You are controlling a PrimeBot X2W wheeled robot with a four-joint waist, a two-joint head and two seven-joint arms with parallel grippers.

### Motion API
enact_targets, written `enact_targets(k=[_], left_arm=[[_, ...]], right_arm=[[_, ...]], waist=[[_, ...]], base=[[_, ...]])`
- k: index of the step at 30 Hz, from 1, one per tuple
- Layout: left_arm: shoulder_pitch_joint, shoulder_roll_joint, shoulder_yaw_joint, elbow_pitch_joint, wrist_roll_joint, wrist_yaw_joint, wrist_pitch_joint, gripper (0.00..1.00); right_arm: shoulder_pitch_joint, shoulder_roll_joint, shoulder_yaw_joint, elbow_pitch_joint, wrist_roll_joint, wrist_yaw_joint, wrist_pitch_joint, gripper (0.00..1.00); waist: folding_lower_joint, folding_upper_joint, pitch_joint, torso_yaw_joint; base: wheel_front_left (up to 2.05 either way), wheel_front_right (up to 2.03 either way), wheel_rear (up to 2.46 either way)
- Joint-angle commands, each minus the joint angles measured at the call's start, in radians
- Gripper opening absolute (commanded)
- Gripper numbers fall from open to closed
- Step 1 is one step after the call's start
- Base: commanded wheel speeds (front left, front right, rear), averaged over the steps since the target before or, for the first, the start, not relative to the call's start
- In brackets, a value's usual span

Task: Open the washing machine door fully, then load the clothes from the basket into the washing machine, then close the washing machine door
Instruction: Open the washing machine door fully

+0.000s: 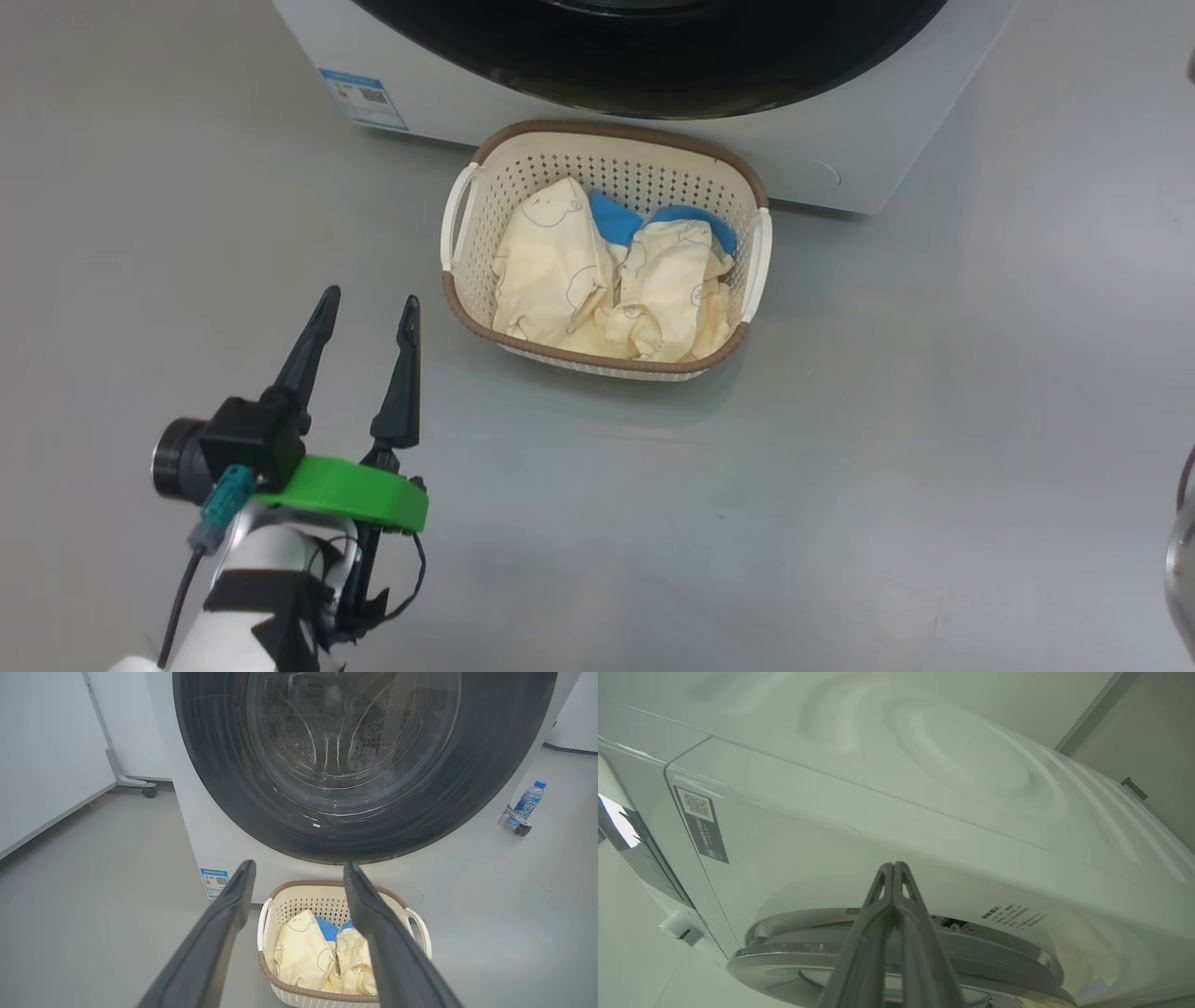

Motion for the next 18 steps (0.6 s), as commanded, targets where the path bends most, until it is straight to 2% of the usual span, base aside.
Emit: enact_targets(k=[1, 18], left_arm=[[-0.031, 0.012, 0.037, -0.032, 0.012, -0.004, -0.011, 1.00], [-0.079, -0.030, 0.057, -0.031, 0.016, -0.022, -0.011, 1.00]], right_arm=[[-0.049, 0.013, 0.021, -0.037, -0.003, -0.003, 0.016, 0.00], [-0.122, 0.034, 0.035, -0.027, -0.067, -0.003, 0.111, 0.00]], waist=[[-0.0003, 0.0000, 0.011, 0.010], [-0.0003, 0.0000, 0.085, 0.059]], base=[[0.00, 0.00, 0.00], [0.00, 0.00, 0.00]])
